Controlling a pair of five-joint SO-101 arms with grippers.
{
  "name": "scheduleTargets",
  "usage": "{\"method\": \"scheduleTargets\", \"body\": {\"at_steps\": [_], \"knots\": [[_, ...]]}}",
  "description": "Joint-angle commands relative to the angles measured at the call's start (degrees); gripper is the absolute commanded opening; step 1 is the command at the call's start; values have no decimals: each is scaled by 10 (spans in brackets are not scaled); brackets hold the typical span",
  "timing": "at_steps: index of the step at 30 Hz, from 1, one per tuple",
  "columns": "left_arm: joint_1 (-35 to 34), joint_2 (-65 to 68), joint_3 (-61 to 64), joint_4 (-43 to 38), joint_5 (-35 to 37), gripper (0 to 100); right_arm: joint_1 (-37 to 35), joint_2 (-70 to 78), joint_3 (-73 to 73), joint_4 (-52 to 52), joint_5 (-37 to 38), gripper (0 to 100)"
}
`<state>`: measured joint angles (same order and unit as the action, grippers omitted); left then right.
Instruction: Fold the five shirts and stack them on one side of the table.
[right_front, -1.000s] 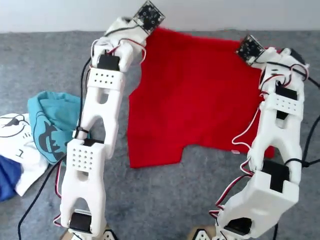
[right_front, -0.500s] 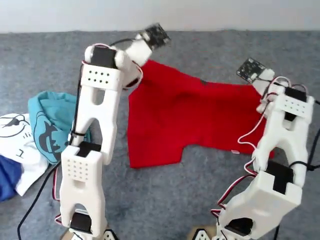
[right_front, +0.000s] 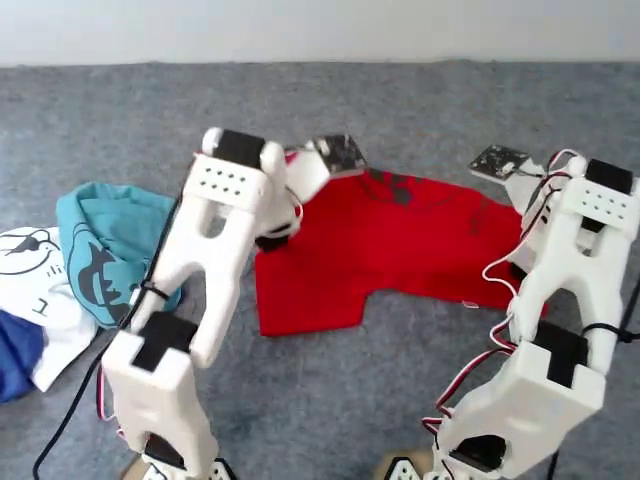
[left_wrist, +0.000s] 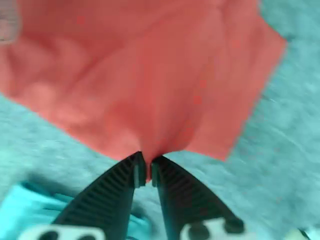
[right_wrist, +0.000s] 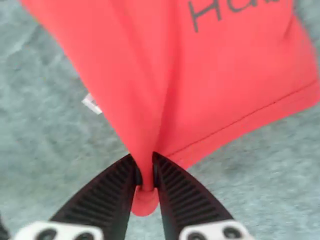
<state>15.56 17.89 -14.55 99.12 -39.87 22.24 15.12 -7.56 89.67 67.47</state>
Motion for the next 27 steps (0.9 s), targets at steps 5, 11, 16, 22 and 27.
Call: {"method": "scheduleTargets", "body": {"at_steps": [5, 11, 16, 22, 27], "knots": [[10, -66, 90, 15, 1, 13, 40, 34, -24, 19, 8, 9], [7, -65, 122, 15, 1, 13, 69, 44, -27, -14, 18, 9], [5, -69, 122, 15, 1, 13, 78, 44, -47, -45, 17, 9], [9, -69, 123, 15, 2, 13, 75, 47, -99, -70, -5, 9], [9, -66, 133, 16, -1, 13, 75, 60, -98, -67, -5, 9]]}}
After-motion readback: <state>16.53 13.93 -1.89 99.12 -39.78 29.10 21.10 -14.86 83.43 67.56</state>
